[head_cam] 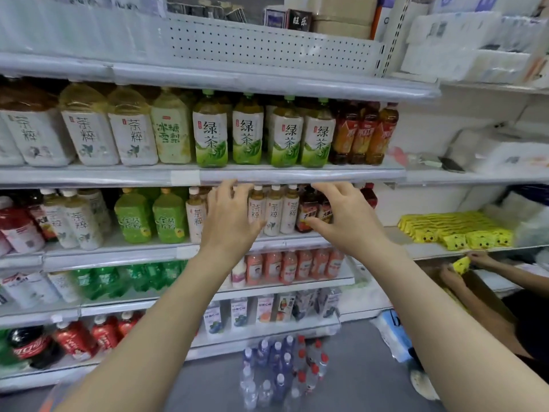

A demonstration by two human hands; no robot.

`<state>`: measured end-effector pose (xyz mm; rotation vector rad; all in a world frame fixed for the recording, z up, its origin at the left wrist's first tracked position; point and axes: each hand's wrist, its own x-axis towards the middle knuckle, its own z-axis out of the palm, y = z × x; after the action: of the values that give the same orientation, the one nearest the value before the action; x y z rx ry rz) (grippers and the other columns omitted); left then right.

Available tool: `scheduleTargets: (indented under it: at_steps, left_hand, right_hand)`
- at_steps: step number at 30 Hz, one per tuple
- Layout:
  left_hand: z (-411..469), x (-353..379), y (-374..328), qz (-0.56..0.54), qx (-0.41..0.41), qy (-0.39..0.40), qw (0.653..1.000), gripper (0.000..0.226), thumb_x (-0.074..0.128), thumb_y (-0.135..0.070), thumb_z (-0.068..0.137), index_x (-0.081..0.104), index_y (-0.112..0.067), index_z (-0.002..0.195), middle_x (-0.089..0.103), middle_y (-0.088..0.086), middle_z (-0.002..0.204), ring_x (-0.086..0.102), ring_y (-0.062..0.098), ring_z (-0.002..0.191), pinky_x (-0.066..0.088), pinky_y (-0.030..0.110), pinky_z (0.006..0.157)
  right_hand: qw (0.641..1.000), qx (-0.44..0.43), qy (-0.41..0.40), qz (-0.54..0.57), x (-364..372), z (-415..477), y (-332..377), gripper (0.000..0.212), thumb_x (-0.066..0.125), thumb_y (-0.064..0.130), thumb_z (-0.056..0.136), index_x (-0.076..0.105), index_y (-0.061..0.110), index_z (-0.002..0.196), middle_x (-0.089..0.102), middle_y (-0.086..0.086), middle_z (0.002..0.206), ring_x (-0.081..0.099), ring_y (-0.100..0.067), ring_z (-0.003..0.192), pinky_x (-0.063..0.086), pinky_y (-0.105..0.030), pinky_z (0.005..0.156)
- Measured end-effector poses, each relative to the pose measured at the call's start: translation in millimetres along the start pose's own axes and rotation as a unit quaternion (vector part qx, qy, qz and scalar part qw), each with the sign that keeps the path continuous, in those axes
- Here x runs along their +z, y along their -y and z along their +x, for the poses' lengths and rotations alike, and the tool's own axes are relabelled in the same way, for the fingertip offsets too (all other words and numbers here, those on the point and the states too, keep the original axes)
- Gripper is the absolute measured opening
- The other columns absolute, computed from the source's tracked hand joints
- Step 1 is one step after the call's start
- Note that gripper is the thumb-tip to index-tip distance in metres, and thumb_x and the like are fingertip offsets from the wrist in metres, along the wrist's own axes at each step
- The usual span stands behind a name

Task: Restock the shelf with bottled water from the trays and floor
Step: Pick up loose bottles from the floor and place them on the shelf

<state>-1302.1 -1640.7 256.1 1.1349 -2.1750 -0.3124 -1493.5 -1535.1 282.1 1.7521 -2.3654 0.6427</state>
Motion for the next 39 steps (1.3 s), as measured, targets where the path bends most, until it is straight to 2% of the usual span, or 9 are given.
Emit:
scheduleTargets:
  at_steps: [8,13,16,20,22,26,29,35,39]
  left_hand:
    - [11,66,15,0.011,-0.020,0.070,0.997,0.067,0.076,-0.025,0.085,0.045,-0.018,0.144,0.035,0.009,0.150,0.027,0.031,0.140,0.029,0.040,0.114]
    - [5,119,26,0.004,-0.063,0.091,0.994,0.061,0.073,-0.027,0.088,0.047,-0.016,0.143,0.035,0.010,0.150,0.025,0.029,0.141,0.027,0.040,0.115]
    - [-7,163,40,0.004,-0.103,0.126,0.987,0.059,0.072,-0.028,0.088,0.050,-0.014,0.141,0.039,0.013,0.148,0.030,0.033,0.138,0.030,0.041,0.112]
    - [-38,231,68,0.000,-0.150,0.180,0.972,0.058,0.069,-0.031,0.091,0.049,-0.015,0.142,0.037,0.011,0.149,0.028,0.029,0.139,0.031,0.038,0.111]
    - [-58,266,84,-0.007,-0.172,0.197,0.965,0.054,0.068,-0.032,0.092,0.051,-0.014,0.140,0.039,0.011,0.148,0.030,0.030,0.137,0.029,0.037,0.111]
    - [-109,336,123,-0.016,-0.217,0.229,0.949,0.047,0.069,-0.031,0.091,0.059,-0.007,0.131,0.050,0.016,0.137,0.040,0.039,0.129,0.034,0.043,0.109]
    - [-156,384,160,-0.013,-0.259,0.259,0.930,0.043,0.069,-0.030,0.091,0.062,-0.007,0.126,0.053,0.016,0.132,0.044,0.038,0.126,0.033,0.037,0.104]
    - [-242,479,229,-0.009,-0.312,0.331,0.891,0.049,0.063,-0.040,0.094,0.058,-0.010,0.132,0.048,0.014,0.143,0.038,0.034,0.133,0.027,0.034,0.108]
    - [-282,550,270,-0.030,-0.337,0.368,0.866,0.055,0.063,-0.047,0.093,0.057,-0.011,0.133,0.052,0.014,0.140,0.041,0.033,0.131,0.027,0.032,0.107]
  right_hand:
    - [0.998,0.012,0.055,0.006,62,21,-45,0.069,0.069,0.039,0.093,0.038,0.026,0.154,0.040,-0.003,0.148,0.040,-0.023,0.137,0.047,-0.038,0.098]
    - [0.995,0.015,0.094,0.011,107,25,-82,0.068,0.070,0.035,0.093,0.040,0.024,0.152,0.039,-0.004,0.149,0.038,-0.024,0.138,0.047,-0.040,0.101]
    - [0.991,0.026,0.131,0.013,147,20,-110,0.064,0.069,0.034,0.092,0.043,0.023,0.149,0.044,-0.007,0.145,0.043,-0.029,0.133,0.048,-0.041,0.097]
    - [0.977,0.050,0.204,0.029,223,-2,-151,0.066,0.068,0.032,0.094,0.039,0.021,0.153,0.038,-0.009,0.152,0.038,-0.030,0.139,0.042,-0.038,0.103]
    - [0.968,0.066,0.237,0.040,267,-20,-169,0.065,0.070,0.028,0.092,0.043,0.018,0.150,0.042,-0.011,0.149,0.039,-0.032,0.138,0.041,-0.039,0.105]
    - [0.951,0.111,0.268,0.102,358,-68,-200,0.056,0.077,0.011,0.081,0.059,0.007,0.134,0.055,-0.021,0.128,0.055,-0.043,0.115,0.049,-0.049,0.097]
    - [0.937,0.134,0.305,0.104,429,-106,-223,0.054,0.076,0.018,0.082,0.059,0.011,0.134,0.058,-0.017,0.129,0.058,-0.041,0.113,0.050,-0.049,0.096]
    - [0.912,0.176,0.359,0.096,549,-181,-257,0.048,0.073,0.020,0.088,0.060,0.007,0.132,0.056,-0.022,0.137,0.053,-0.041,0.126,0.043,-0.043,0.102]
    - [0.879,0.245,0.389,0.128,629,-224,-274,0.058,0.072,0.028,0.089,0.052,0.015,0.143,0.054,-0.014,0.141,0.052,-0.033,0.130,0.042,-0.039,0.104]
